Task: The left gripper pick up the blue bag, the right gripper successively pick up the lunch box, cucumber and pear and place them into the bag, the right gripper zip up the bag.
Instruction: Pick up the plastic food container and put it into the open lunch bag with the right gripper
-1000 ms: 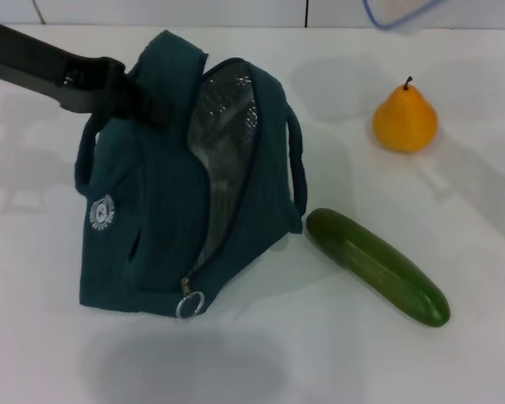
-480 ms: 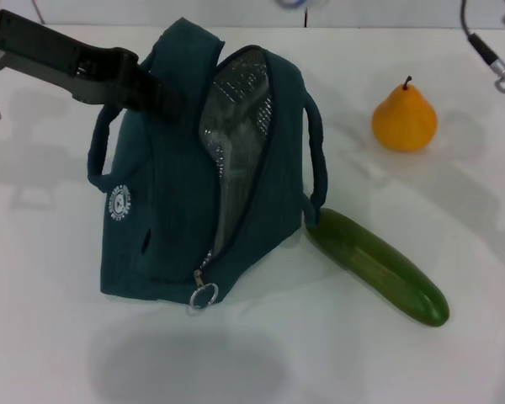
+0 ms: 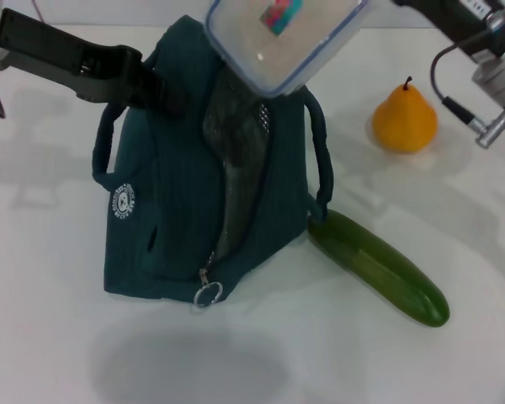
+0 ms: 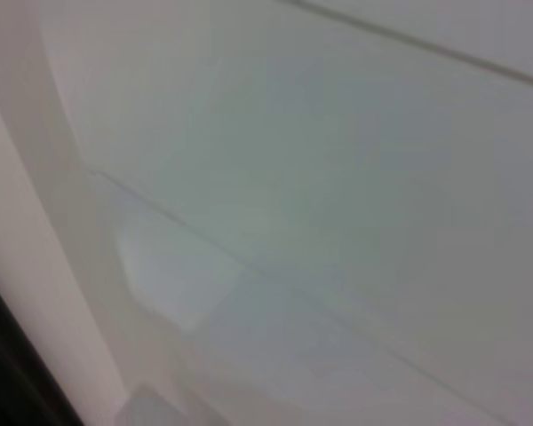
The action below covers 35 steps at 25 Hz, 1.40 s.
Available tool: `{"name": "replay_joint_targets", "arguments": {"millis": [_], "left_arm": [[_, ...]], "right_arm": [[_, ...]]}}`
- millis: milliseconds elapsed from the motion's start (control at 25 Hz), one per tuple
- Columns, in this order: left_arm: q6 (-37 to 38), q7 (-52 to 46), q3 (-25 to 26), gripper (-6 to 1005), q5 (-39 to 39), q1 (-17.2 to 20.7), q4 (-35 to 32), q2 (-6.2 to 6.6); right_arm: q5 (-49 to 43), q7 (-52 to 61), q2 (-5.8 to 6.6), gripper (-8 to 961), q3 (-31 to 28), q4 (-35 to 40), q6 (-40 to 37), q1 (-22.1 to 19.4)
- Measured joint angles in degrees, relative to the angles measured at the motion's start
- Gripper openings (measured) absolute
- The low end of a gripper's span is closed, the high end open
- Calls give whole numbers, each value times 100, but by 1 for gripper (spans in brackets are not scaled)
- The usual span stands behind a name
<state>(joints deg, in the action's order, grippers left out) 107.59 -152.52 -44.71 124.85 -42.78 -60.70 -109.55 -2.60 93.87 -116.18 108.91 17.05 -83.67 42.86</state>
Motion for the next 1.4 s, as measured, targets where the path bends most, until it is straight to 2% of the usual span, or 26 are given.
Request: {"name": "replay_joint_targets", "arguments": {"millis": [360,600,1000,1240,1400], "left_arm": [[-7,53,17,45,-5,46,22,-29],[-11,71,16,45,-8,51,30,-48],[-8,99,15,45,-28,51,88,-104],[40,95,-10,45,-310,66,112,-104],[91,132,9,45,-471,75,362,-68]], "right_arm": [[-6,0,0,118,665,3,301,-77],[-50,-24,0,128,747,6,384,-224],[-58,-153,0,145,1011,148,836,-132],[-43,-161,0,156,1010,195,943,-50],[-22,-208,0,163,956,296,966,-122]]}}
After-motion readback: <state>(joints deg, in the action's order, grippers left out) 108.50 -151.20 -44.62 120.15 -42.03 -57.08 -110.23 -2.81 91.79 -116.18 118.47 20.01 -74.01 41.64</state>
